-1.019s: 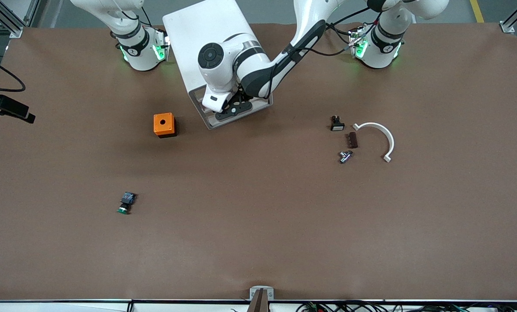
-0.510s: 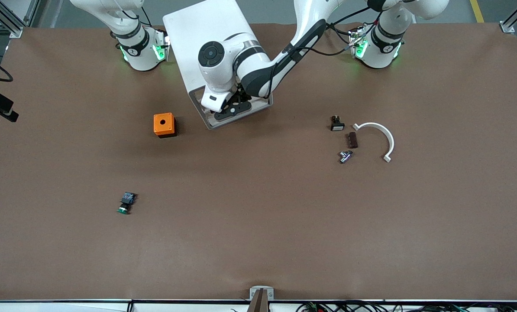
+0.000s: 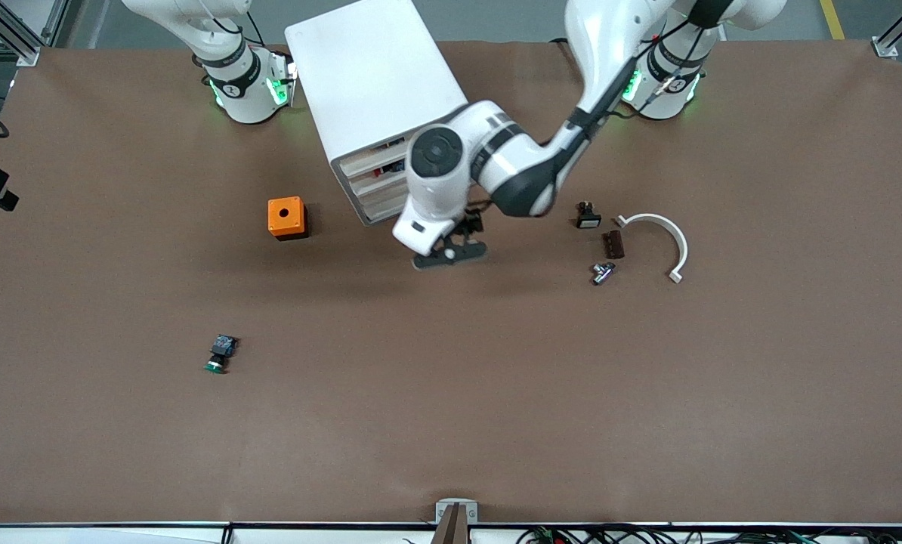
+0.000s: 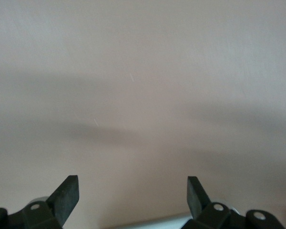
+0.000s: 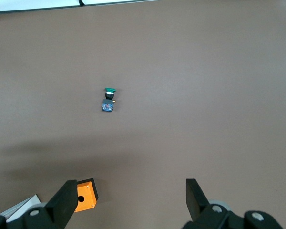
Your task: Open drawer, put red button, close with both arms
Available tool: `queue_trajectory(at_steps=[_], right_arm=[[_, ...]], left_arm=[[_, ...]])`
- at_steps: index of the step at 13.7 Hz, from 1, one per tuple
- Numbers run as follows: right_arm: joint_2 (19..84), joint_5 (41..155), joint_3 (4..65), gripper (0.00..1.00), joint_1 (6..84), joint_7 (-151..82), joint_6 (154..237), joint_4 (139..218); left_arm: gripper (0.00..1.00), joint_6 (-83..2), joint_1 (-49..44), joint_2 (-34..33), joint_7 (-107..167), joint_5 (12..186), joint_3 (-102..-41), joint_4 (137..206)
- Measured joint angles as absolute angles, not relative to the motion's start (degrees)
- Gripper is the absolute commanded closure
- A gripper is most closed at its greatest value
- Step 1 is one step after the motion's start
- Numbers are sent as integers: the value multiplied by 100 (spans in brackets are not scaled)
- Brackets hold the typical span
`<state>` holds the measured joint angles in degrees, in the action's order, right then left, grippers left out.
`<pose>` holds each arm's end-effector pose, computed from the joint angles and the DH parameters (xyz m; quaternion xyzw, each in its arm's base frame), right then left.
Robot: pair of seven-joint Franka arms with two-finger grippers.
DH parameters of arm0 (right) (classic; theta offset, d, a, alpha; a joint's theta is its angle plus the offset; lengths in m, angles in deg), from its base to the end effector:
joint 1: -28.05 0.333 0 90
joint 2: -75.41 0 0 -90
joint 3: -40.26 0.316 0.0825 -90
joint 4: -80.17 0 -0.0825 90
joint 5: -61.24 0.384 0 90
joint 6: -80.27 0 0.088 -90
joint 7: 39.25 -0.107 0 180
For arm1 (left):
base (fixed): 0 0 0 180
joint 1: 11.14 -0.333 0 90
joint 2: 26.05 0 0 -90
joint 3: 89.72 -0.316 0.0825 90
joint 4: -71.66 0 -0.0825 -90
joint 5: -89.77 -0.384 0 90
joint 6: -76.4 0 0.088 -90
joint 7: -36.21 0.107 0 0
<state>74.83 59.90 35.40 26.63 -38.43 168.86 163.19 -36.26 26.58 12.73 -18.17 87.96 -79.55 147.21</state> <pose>0.5515 -0.0630 0.6741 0.9978 -0.0484 0.0427 0.0148 0.5127 -0.5209 0.3405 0.9967 0.0690 -0.0380 0.0183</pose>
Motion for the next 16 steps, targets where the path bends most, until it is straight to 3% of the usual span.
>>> queue_trajectory(at_steps=[10, 16], right_arm=[[7483, 5990, 3538, 0, 2661, -3843, 16884, 16317], [7483, 5990, 3538, 0, 2661, -3843, 16882, 16317]], left_arm=[[0, -2392, 267, -36, 2409, 8796, -8078, 14812], [0, -2310, -252, -1206, 3219, 8795, -8647, 15373]])
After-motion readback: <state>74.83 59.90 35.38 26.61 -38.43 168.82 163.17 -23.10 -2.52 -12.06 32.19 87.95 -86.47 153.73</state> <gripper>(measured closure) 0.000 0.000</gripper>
